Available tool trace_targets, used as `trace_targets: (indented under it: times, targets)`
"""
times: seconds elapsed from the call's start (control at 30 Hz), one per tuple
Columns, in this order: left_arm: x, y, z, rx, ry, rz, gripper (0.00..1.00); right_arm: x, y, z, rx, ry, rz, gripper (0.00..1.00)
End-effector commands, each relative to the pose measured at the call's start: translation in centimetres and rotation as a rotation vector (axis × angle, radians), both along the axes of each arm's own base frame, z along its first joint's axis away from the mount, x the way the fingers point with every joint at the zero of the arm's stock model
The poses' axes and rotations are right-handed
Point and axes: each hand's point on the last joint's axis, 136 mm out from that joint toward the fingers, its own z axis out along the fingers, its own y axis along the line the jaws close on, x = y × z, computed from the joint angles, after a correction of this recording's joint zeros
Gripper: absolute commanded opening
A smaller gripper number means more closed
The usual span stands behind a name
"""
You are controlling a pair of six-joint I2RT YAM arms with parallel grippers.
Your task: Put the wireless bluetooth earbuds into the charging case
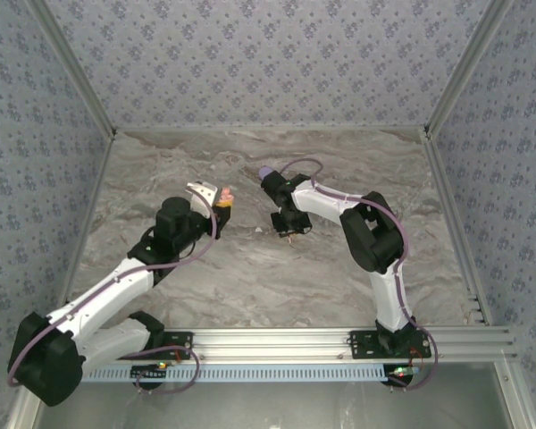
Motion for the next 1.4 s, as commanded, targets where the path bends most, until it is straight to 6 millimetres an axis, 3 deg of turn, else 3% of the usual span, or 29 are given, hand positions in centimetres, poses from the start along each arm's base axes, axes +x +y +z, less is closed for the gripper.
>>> trace_targets:
  times: [0.0, 0.4, 0.73, 1.07, 1.37]
  targets:
    - [0.8, -1.0, 2.4, -0.076, -0.041, -0.022, 0.14, -0.2, 0.5, 0.3, 0.058, 0.006, -0.002, 0.22]
    - [1.5, -4.9, -2.0, -0.182, 0.071, -0.116, 0.14, 0.9, -0.5, 4.1, 0.28, -0.089, -0.056, 0.22]
    - [1.8, -7.1, -4.6, -0.215, 0.075, -0.181, 0.14, 2.1, -0.8, 10.7, 0.462, -0.264, -0.068, 0.21]
    - [1.1, -9.2, -5.0, -0.229, 0.001, -0.295, 0.11, 1.7, 0.5, 16.3, 0.558, -0.396, 0.014, 0.21]
    - [0.4, -10.4, -4.8, -0.26, -0.034, -0.362, 0.12, 0.8, 2.6, 20.1, 0.644, -0.472, 0.104, 0.22]
